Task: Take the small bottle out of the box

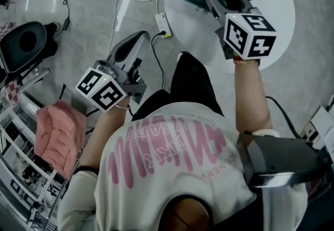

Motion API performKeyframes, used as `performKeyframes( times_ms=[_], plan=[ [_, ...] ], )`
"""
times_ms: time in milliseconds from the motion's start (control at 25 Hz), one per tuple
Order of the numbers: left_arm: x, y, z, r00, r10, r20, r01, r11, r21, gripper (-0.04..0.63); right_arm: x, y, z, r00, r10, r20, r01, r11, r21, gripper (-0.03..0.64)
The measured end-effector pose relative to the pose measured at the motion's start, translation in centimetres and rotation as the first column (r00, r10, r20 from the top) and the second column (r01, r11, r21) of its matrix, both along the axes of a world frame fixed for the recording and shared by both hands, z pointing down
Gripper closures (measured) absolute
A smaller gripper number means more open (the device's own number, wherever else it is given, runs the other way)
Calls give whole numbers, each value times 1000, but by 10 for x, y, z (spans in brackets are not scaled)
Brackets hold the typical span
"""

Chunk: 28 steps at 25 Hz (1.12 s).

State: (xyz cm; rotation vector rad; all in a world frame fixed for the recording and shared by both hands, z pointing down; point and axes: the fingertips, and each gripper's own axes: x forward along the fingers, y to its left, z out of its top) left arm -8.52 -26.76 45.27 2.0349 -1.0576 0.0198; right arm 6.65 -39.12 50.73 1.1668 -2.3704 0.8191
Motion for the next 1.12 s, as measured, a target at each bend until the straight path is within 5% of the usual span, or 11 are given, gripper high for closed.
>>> performKeyframes(
  times_ms=[800,1120],
  plan=[
    [-5,4,3,1000,-17,-18,17,1000,26,588,1,10,9,1000,-4,-23,3,1000,-13,465],
    [3,-4,-20,999,6,-35,-3,996,91,588,10,15,-11,999,29,-36,-28,1000,4,466]
  ],
)
